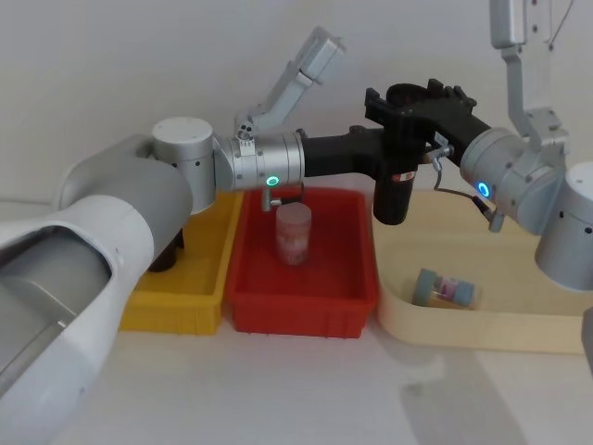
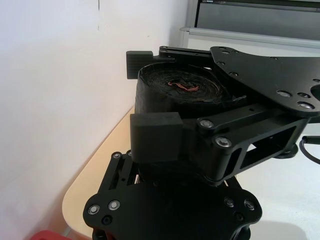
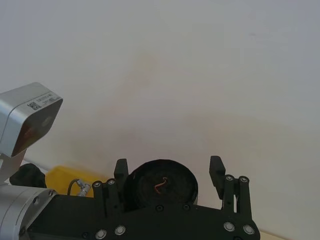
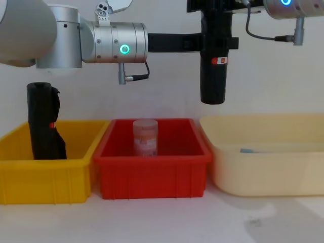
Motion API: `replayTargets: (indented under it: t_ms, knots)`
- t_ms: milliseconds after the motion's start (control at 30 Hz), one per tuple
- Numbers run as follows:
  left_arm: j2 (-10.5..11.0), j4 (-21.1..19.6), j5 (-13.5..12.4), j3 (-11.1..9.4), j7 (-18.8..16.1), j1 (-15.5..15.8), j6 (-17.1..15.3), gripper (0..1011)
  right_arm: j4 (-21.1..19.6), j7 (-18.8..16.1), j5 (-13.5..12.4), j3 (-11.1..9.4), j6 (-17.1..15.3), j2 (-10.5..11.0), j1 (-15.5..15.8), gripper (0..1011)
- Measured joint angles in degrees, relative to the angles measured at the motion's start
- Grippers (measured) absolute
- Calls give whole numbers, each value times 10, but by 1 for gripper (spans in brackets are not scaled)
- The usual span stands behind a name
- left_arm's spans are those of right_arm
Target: Pick up the garbage bag with the one hand and transfer it to the other hand.
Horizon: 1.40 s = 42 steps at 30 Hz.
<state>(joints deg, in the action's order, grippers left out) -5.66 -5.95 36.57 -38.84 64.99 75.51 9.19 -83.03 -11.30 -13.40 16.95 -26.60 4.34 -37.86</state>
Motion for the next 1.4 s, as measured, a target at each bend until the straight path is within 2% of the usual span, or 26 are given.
replayTargets:
  t_ms: [300,533,567,867,1400]
  knots:
    - [0,0,0,0,0,0,0,466,4,1,-1,0,1,2,-2,998]
    - [0,0,0,0,0,0,0,466,6,1,-2,0,2,2,-2,852]
    - [0,0,0,0,0,0,0,466,6,1,-2,0,2,2,-2,801]
    - [0,0,0,0,0,0,0,466,7,2,-3,0,3,2,-2,559]
    - [0,0,0,0,0,0,0,466,8,2,-3,0,3,3,-3,560]
